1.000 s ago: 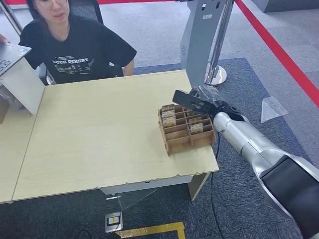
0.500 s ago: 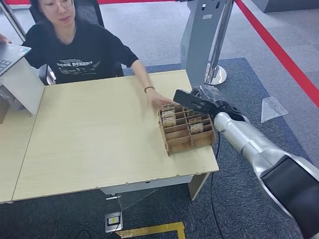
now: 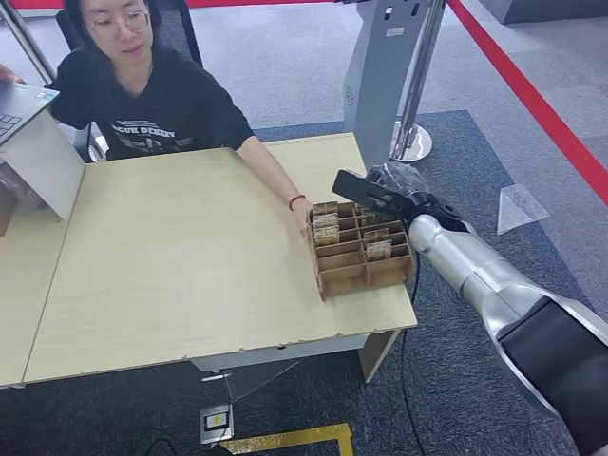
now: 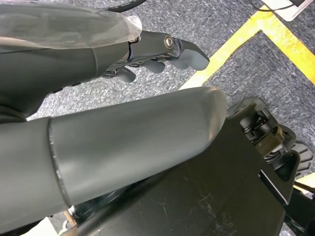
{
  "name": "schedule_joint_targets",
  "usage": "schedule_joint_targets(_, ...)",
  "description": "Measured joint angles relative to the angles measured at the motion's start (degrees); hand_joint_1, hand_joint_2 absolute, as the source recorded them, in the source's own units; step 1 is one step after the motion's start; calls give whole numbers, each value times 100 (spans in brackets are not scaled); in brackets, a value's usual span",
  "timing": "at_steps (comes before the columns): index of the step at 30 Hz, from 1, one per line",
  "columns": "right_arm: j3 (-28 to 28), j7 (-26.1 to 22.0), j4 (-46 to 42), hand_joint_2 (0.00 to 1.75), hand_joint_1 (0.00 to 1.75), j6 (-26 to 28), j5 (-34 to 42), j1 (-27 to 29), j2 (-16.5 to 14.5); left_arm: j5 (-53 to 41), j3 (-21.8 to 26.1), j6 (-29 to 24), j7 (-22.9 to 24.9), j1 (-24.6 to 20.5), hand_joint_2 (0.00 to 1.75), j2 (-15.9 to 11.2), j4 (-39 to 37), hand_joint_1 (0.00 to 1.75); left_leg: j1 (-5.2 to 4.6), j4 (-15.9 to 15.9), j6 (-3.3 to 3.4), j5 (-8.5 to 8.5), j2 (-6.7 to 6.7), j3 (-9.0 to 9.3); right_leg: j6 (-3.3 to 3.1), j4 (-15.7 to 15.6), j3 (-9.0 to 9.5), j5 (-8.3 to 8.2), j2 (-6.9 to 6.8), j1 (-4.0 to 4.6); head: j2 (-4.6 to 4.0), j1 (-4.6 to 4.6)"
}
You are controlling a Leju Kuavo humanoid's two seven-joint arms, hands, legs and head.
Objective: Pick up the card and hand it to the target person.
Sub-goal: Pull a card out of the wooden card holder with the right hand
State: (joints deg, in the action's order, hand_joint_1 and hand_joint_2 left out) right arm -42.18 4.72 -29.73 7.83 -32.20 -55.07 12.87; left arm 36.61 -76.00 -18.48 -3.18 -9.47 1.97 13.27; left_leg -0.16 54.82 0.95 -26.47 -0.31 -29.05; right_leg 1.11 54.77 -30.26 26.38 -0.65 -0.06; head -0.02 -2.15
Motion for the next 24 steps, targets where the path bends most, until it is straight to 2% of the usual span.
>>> schedule_joint_targets(3,4,-49,-3,175,100,213,94,1,11,-10,-7,1,15,-1,0,1,0,0,0,0,0,0,0,0,0,0,0,0,0,0,0,0)
schedule_joint_targets(9,38,-22,-185,175,69,595,110,9,91,-20,-10,1,43,-3,0,0,0,0,0,2,0,0,1,1,0,0,1,0,1,0,0,0)
schedule_joint_targets(11,40,46,-306,175,66,604,37,31,134,-41,-10,4,52,-4,0,-1,0,0,0,2,0,0,1,1,0,0,0,-1,1,0,0,-1)
schedule_joint_targets(20,54,247,-914,175,70,461,-170,208,306,-64,-13,8,51,-42,0,-7,0,0,0,2,0,0,1,2,2,0,1,-2,2,0,0,0)
schedule_joint_targets(24,70,278,-1089,175,78,414,-176,280,342,-75,-14,8,38,-72,0,-4,0,0,0,2,0,0,1,1,2,0,1,-2,2,0,0,0)
